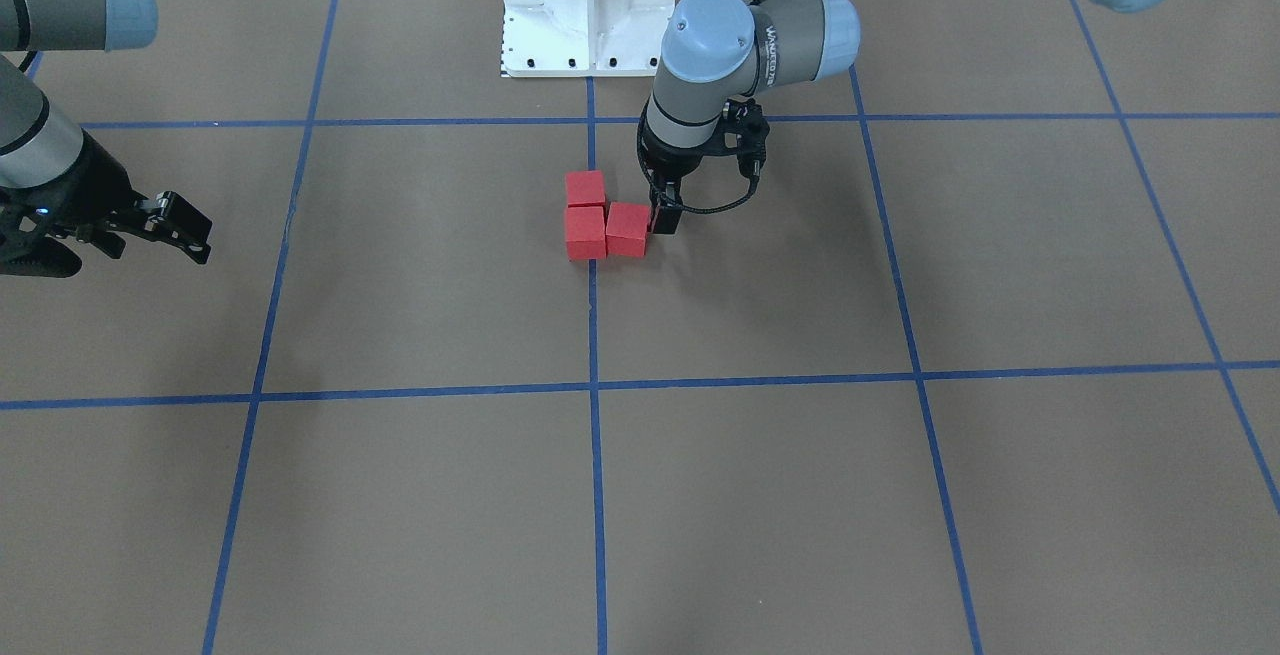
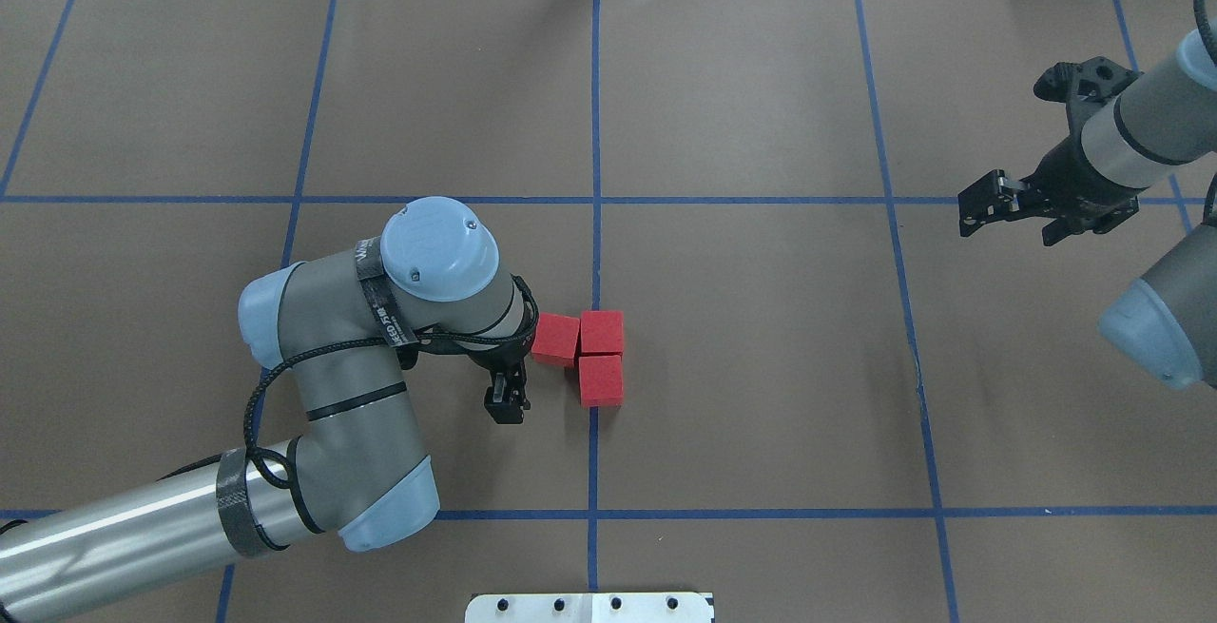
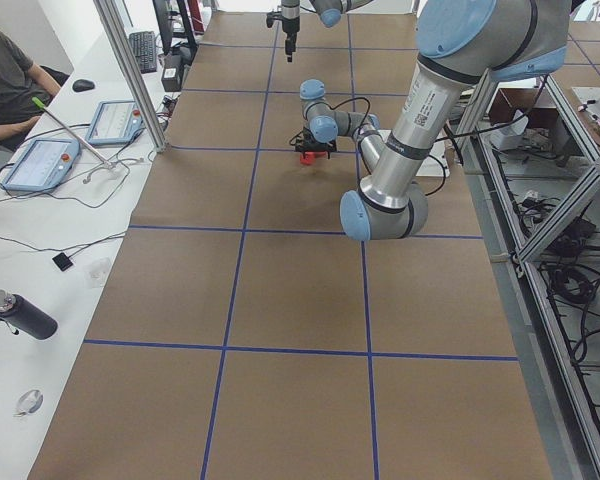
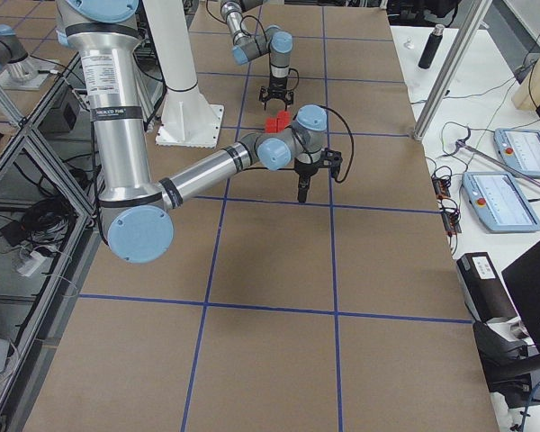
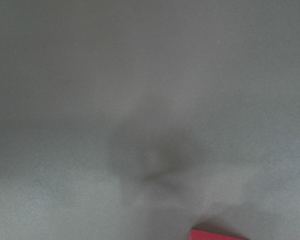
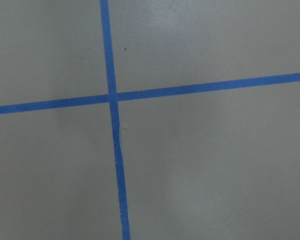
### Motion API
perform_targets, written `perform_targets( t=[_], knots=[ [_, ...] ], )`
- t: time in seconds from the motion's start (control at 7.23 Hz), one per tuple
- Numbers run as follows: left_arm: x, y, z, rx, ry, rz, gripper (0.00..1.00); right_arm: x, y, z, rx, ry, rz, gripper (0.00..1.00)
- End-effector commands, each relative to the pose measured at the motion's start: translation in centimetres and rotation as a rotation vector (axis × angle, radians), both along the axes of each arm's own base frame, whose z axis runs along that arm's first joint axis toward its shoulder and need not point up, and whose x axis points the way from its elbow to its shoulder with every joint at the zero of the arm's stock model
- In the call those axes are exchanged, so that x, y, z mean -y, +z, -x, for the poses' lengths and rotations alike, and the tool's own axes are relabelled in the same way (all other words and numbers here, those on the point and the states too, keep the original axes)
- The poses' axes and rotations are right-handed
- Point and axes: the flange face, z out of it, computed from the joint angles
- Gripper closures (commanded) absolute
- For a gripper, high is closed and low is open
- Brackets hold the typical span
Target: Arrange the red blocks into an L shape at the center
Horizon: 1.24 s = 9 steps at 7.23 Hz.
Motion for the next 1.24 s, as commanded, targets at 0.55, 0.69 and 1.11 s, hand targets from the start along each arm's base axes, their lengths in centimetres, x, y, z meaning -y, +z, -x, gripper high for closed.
perform_targets(
  t=[0.55, 0.69, 1.11],
  knots=[
    [-1.2, 0.0, -0.6, 0.008, 0.017, 0.003, 0.0, 0.0, -0.3, -0.1, 0.005, 0.0, -0.004, 0.0],
    [-1.2, 0.1, -0.5, 0.007, 0.018, 0.003, 0.0, 0.0, -0.4, 0.0, 0.005, -0.001, -0.005, 0.0],
    [-3.1, 4.0, 6.1, 0.005, 0.07, -0.053, 0.0, 0.0, -0.3, 0.0, 0.005, -0.001, -0.004, 0.0]
  ],
)
